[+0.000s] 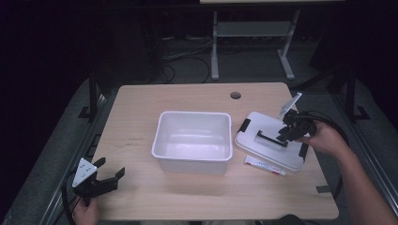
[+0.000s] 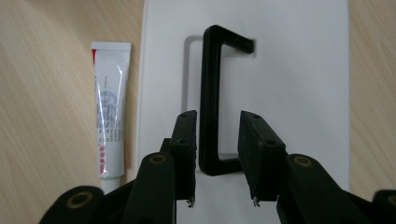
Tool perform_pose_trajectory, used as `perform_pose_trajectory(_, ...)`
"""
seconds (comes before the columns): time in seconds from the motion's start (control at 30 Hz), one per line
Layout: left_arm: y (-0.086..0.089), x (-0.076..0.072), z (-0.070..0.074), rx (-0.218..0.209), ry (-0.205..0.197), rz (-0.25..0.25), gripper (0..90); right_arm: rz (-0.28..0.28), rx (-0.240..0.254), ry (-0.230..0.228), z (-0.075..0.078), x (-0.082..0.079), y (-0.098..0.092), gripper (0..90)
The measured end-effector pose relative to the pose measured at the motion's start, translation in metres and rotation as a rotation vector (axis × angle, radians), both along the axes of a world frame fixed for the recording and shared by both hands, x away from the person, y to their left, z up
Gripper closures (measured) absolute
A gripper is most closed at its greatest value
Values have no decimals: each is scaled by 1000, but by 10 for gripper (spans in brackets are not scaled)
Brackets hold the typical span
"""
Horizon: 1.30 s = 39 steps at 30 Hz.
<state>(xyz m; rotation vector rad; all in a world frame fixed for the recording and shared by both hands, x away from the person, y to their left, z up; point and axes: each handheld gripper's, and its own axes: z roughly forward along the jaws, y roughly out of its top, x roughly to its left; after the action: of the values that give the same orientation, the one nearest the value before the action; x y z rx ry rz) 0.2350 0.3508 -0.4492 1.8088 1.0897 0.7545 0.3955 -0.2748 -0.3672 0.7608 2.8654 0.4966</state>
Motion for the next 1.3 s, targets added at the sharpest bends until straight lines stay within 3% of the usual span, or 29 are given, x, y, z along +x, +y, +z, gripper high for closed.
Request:
perform_pose_trajectory(0.6,-2,0,0,1,-1,-4,150,14,-29,12,-11,-39,-10,654)
perform_pose_trajectory(1.3,-1,-1,0,-2,-3,-2,151,102,-47,46,-39,-60,20,633)
